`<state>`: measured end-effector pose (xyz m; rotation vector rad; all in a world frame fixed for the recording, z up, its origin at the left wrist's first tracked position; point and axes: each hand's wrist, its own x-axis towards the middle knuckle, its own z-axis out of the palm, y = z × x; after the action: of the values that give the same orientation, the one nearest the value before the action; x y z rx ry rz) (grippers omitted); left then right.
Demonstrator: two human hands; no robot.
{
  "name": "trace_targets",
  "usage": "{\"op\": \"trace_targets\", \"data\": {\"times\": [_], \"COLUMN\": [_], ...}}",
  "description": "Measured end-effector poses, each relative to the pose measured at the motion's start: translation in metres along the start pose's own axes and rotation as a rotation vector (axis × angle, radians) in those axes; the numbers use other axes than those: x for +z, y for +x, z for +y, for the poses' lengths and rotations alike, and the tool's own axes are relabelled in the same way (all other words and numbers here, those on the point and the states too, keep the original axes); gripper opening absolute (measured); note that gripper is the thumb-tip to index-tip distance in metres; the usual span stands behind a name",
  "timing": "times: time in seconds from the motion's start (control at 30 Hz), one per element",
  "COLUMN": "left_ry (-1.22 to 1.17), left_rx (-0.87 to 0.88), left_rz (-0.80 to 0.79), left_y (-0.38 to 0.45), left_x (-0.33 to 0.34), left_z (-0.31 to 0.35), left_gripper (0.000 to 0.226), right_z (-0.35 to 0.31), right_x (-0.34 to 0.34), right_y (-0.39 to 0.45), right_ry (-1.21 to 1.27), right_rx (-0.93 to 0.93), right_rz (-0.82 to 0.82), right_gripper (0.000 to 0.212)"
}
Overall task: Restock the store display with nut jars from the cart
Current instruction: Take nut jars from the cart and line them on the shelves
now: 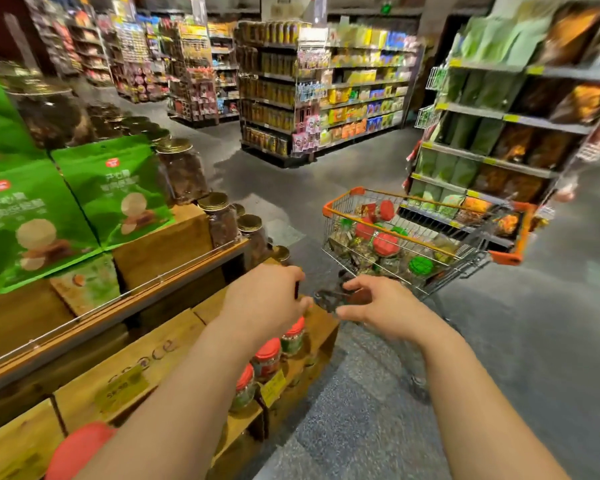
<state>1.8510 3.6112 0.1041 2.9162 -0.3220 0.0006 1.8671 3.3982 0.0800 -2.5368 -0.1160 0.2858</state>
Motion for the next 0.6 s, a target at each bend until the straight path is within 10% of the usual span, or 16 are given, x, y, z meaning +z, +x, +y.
{"op": "trace_targets", "data": {"times": [0.6], "left_ry": [-0.101], "left_rx": [0.15], "left_rz": [-0.065], "left_y": [0.19], "left_x": [0.051], "left_z": [0.177], "left_gripper": [0.051], "right_z": [0.194], "right_x": [-0.136], "right_y": [0.048], "right_ry": [-0.037], "right_rx": [0.215], "right_rz": [0.09], "right_gripper": [0.062]}}
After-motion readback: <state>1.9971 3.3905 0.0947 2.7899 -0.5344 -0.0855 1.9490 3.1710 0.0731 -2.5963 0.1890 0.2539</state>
